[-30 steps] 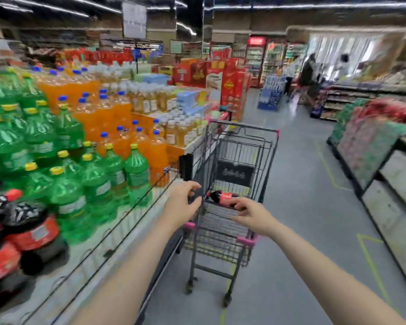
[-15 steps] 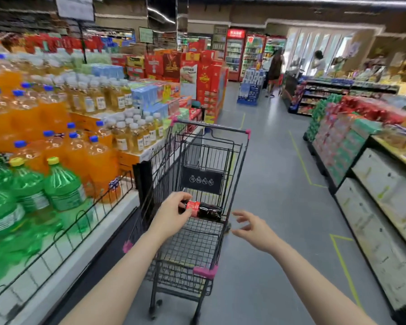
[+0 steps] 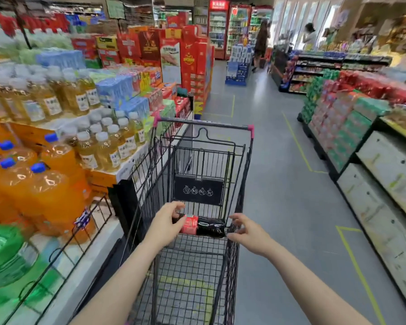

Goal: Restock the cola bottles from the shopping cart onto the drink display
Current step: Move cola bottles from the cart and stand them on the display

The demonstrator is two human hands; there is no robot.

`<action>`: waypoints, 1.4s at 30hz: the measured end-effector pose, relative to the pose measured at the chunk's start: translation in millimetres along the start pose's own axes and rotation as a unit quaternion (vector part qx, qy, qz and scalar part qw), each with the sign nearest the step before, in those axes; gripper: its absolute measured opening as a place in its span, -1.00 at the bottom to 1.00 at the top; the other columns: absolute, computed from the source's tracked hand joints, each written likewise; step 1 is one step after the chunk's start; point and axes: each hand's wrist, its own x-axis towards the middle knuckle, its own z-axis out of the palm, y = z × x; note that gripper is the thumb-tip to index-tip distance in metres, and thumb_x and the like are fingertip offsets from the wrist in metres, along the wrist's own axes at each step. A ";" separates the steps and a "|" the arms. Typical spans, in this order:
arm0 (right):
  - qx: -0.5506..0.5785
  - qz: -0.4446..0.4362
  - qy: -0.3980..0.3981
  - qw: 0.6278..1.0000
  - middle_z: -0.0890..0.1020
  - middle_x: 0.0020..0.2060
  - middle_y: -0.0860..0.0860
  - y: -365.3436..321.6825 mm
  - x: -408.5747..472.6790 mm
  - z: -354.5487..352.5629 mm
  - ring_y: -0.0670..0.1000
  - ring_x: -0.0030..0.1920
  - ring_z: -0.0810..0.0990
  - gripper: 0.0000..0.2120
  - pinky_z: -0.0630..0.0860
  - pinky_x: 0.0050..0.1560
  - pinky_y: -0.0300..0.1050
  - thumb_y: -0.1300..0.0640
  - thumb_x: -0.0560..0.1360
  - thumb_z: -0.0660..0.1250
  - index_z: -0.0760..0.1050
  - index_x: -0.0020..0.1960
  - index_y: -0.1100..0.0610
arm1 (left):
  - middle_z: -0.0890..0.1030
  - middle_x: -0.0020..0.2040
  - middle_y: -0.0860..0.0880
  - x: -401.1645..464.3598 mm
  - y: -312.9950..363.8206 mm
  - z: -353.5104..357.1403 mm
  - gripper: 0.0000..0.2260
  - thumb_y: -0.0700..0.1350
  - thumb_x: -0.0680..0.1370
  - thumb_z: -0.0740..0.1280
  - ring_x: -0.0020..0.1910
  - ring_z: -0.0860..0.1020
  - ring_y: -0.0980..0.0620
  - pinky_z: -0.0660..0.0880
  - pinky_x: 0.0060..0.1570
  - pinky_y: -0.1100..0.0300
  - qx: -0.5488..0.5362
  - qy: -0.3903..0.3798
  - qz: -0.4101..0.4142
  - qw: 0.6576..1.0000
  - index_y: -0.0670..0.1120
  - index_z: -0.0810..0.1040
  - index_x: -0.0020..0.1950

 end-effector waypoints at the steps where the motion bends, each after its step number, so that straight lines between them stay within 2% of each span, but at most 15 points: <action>1: 0.005 0.002 -0.004 1.000 0.44 0.27 0.06 0.3 12.2 -0.9 -0.07 0.06 0.49 -0.48 0.38 -0.04 -0.40 0.12 0.51 0.35 0.27 0.41 0.06 | 0.48 0.11 0.10 9.1 -5.0 2.2 -0.69 -0.16 0.52 0.35 0.00 0.51 0.17 0.46 0.13 0.19 -0.001 -0.004 -0.005 1.000 -0.02 0.48 0.25; 4: 0.027 0.013 -0.006 1.000 0.38 0.35 0.11 4.5 48.4 -7.0 0.01 0.25 0.42 -0.45 0.33 0.12 -0.27 0.13 0.51 0.35 0.23 0.43 0.09 | 0.48 0.09 0.12 38.7 -22.8 12.3 -0.69 -0.16 0.51 0.35 0.00 0.52 0.15 0.48 0.12 0.14 -0.004 -0.015 -0.027 1.000 0.00 0.47 0.24; 7: 0.035 0.019 -0.025 0.999 0.35 0.36 0.10 15.5 90.6 -10.9 0.00 0.28 0.40 -0.39 0.34 0.12 -0.26 0.12 0.49 0.37 0.20 0.46 0.09 | 0.49 0.08 0.14 68.9 -40.5 27.3 -0.71 -0.16 0.51 0.35 0.01 0.51 0.17 0.48 0.10 0.16 -0.013 -0.012 -0.051 0.999 0.07 0.47 0.19; 11: 0.008 0.020 -0.055 0.998 0.32 0.40 0.10 33.9 162.0 -8.7 0.06 0.36 0.34 -0.31 0.31 0.35 -0.06 0.00 0.43 0.42 0.19 0.46 0.07 | 0.50 0.10 0.07 106.6 -61.6 49.1 -0.69 -0.17 0.50 0.36 0.00 0.52 0.15 0.49 0.09 0.15 -0.029 0.017 -0.104 0.994 0.08 0.46 0.21; 14: 0.012 0.037 -0.100 0.994 0.27 0.40 0.10 42.9 213.8 0.9 0.07 0.38 0.30 -0.24 0.26 0.36 -0.05 -0.04 0.40 0.45 0.17 0.48 0.08 | 0.51 0.07 0.03 128.3 -78.0 64.8 -0.66 -0.17 0.49 0.38 -0.03 0.52 0.14 0.49 0.08 0.16 -0.039 0.043 -0.163 0.985 0.03 0.47 0.24; 16: 0.020 0.063 -0.122 0.990 0.24 0.40 0.13 49.9 243.0 12.0 0.11 0.38 0.28 -0.16 0.27 0.35 -0.03 -0.08 0.36 0.48 0.14 0.49 0.05 | 0.48 0.05 0.02 138.2 -88.4 73.4 -0.64 -0.18 0.49 0.39 -0.07 0.49 0.16 0.46 0.05 0.24 -0.046 0.059 -0.198 0.977 -0.01 0.46 0.27; 19: 0.038 0.119 -0.131 0.983 0.18 0.42 0.15 62.6 277.1 31.0 0.17 0.40 0.25 -0.07 0.27 0.39 0.09 -0.12 0.29 0.53 0.10 0.50 -0.05 | 0.47 0.05 0.01 144.8 -107.3 83.0 -0.63 -0.14 0.49 0.40 -0.03 0.50 0.15 0.40 -0.03 0.31 -0.048 0.058 -0.244 0.967 0.08 0.42 0.25; 23: 0.051 0.188 -0.115 0.974 0.17 0.41 0.22 85.4 309.1 56.0 0.24 0.38 0.29 -0.01 0.30 0.37 0.12 -0.13 0.24 0.56 0.06 0.49 -0.14 | 0.45 0.15 0.00 153.1 -142.9 97.5 -0.50 -0.04 0.48 0.41 0.14 0.48 0.04 0.45 0.18 0.09 -0.064 0.022 -0.300 0.951 0.06 0.35 0.38; 28: 0.046 0.272 -0.087 0.957 0.19 0.40 0.27 125.8 350.1 94.4 0.27 0.38 0.28 -0.04 0.29 0.35 0.10 -0.14 0.25 0.55 0.08 0.49 -0.14 | 0.36 0.30 0.02 185.9 -208.3 132.4 -0.32 0.03 0.44 0.46 0.31 0.38 -0.01 0.34 0.32 -0.01 -0.089 -0.024 -0.354 0.931 0.14 0.20 0.47; 31: 0.034 0.306 -0.077 0.948 0.18 0.42 0.25 156.0 371.0 120.6 0.28 0.37 0.29 0.02 0.31 0.34 0.09 -0.17 0.25 0.55 0.00 0.51 -0.15 | 0.26 0.32 0.16 206.2 -243.5 164.0 -0.25 0.01 0.42 0.48 0.36 0.25 0.12 0.21 0.38 0.05 -0.132 -0.049 -0.355 0.924 0.14 0.13 0.49; 32: 0.018 0.315 -0.084 0.945 0.14 0.45 0.24 164.8 377.3 129.6 0.28 0.39 0.26 0.04 0.29 0.35 0.08 -0.18 0.25 0.54 -0.04 0.51 -0.15 | 0.24 0.33 0.18 211.4 -254.6 174.4 -0.22 0.03 0.41 0.48 0.34 0.23 0.15 0.18 0.36 0.07 -0.139 -0.059 -0.358 0.922 0.14 0.11 0.50; 34: -0.011 0.330 -0.083 0.940 0.05 0.47 0.23 183.7 389.3 146.5 0.29 0.41 0.22 0.08 0.28 0.35 0.11 -0.22 0.21 0.55 -0.06 0.51 -0.20 | 0.27 0.42 0.09 218.7 -281.4 195.5 -0.14 0.09 0.37 0.51 0.39 0.24 0.09 0.19 0.35 0.05 -0.147 -0.070 -0.367 0.916 0.17 0.07 0.52; 36: -0.022 0.345 -0.076 0.935 0.04 0.47 0.22 200.6 397.5 156.6 0.28 0.37 0.30 0.08 0.36 0.29 0.09 -0.21 0.17 0.57 -0.02 0.50 -0.22 | 0.33 0.41 0.00 223.3 -305.9 213.9 -0.07 0.10 0.32 0.54 0.39 0.30 0.03 0.23 0.34 0.03 -0.174 -0.076 -0.395 0.899 0.18 0.04 0.52; 39: -0.039 0.344 -0.050 0.937 0.22 0.36 0.21 220.4 406.5 165.1 0.23 0.20 0.47 0.04 0.45 0.14 0.01 -0.20 0.15 0.58 0.06 0.47 -0.21 | 0.50 0.23 0.06 230.9 -329.5 234.1 -0.09 -0.03 0.34 0.55 0.25 0.44 0.09 0.33 0.22 0.17 -0.232 -0.045 -0.427 0.873 0.14 0.06 0.53; 42: -0.040 0.334 -0.035 0.941 0.33 0.24 0.18 230.1 410.9 170.4 0.21 0.11 0.52 0.02 0.47 0.11 -0.02 -0.19 0.10 0.60 0.14 0.42 -0.22 | 0.52 0.16 0.07 242.5 -338.7 243.8 -0.16 -0.20 0.36 0.53 0.12 0.51 0.16 0.41 -0.04 0.44 -0.272 0.006 -0.426 0.863 0.03 0.13 0.51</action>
